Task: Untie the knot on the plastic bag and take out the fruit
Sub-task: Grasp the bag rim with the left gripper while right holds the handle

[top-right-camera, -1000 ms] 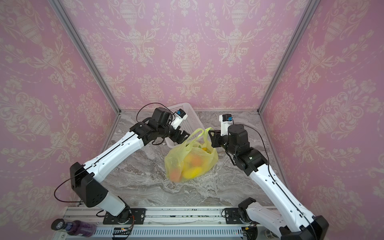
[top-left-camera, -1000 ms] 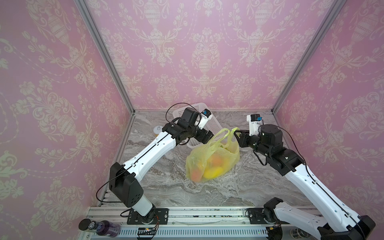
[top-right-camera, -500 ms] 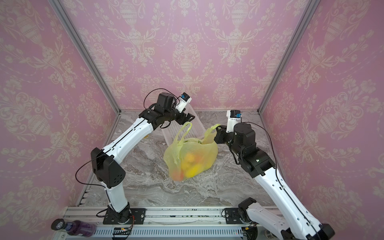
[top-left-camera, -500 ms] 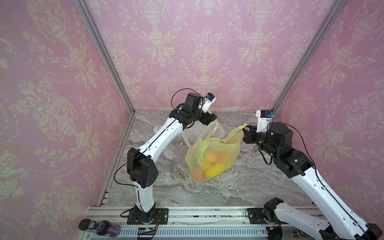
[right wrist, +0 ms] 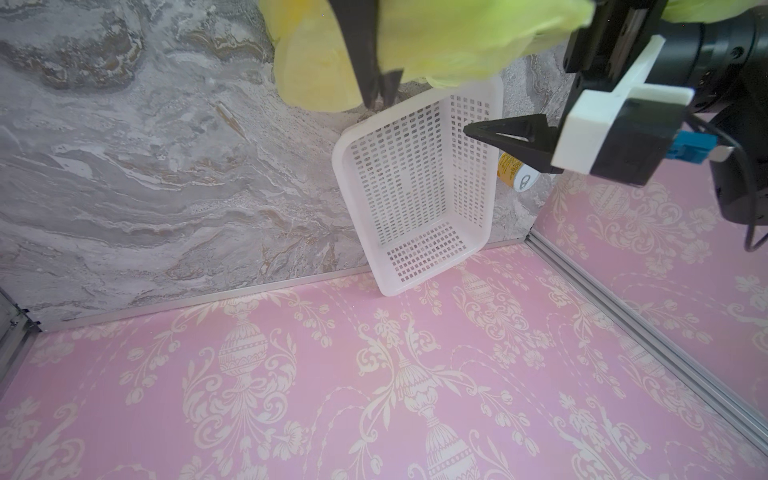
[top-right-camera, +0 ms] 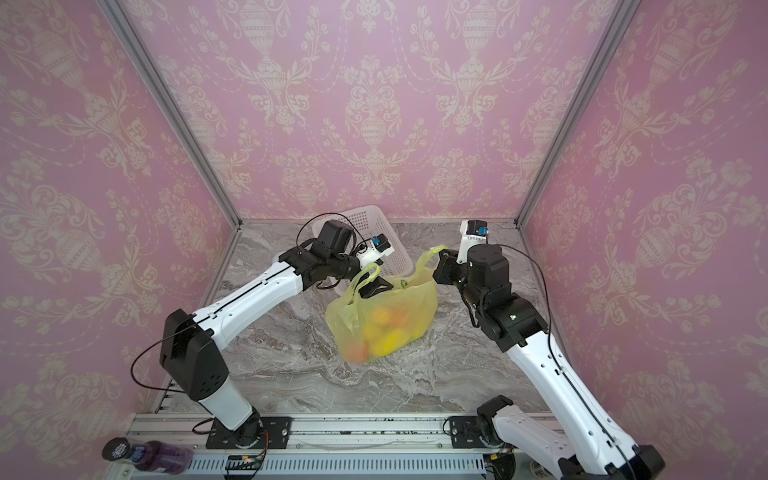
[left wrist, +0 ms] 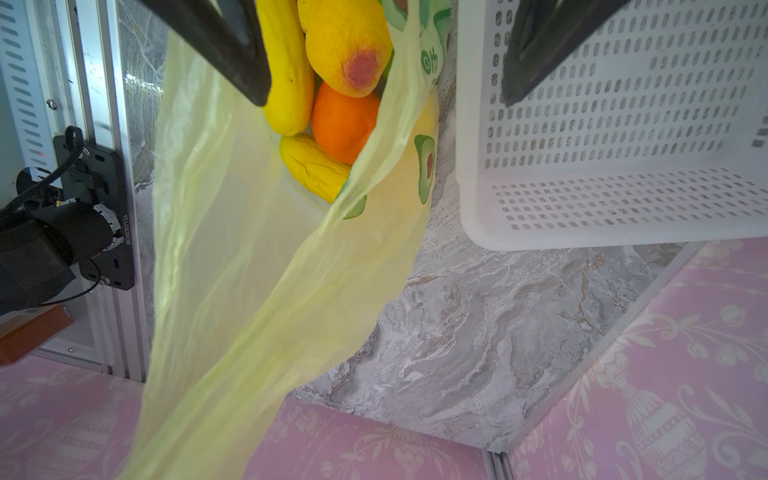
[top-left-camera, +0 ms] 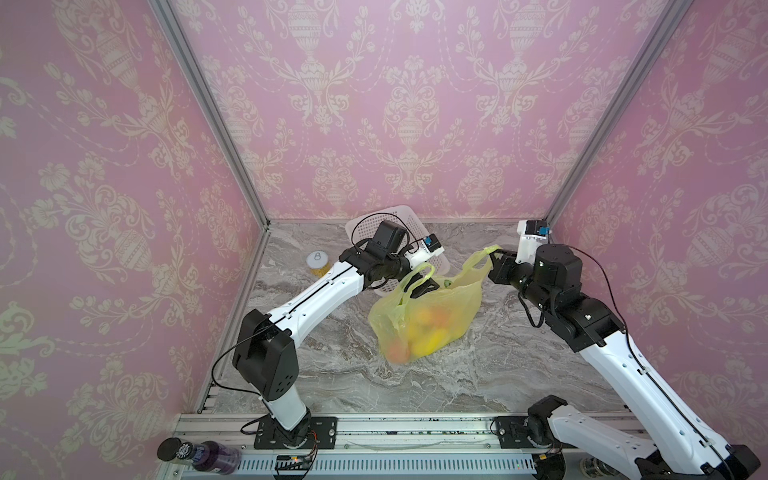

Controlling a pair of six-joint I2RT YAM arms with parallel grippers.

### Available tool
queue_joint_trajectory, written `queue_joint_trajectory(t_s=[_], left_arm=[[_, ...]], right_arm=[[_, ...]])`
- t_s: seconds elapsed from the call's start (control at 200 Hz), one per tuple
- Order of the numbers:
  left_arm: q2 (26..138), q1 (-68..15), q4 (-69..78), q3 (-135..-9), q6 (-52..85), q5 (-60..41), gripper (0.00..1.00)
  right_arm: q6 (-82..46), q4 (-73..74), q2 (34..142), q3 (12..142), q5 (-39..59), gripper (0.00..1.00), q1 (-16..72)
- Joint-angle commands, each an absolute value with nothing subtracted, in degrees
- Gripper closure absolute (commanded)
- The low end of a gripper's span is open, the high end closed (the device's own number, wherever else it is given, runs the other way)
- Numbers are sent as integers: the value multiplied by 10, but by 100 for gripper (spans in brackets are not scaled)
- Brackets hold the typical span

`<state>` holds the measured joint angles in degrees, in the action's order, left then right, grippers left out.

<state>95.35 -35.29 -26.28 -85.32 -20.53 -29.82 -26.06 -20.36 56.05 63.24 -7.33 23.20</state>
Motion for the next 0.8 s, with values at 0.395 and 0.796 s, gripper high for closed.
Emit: queue_joint_trajectory(t_s=[0.395,0.796], left_arm=[[1056,-378,-291,-932,-236,-149,42],[994,-378,-257,-913,-189,-50,100]], right_arm=[[-279,-196,541,619,-61,100,227],[-279,-191,537,597,-58,100,227]])
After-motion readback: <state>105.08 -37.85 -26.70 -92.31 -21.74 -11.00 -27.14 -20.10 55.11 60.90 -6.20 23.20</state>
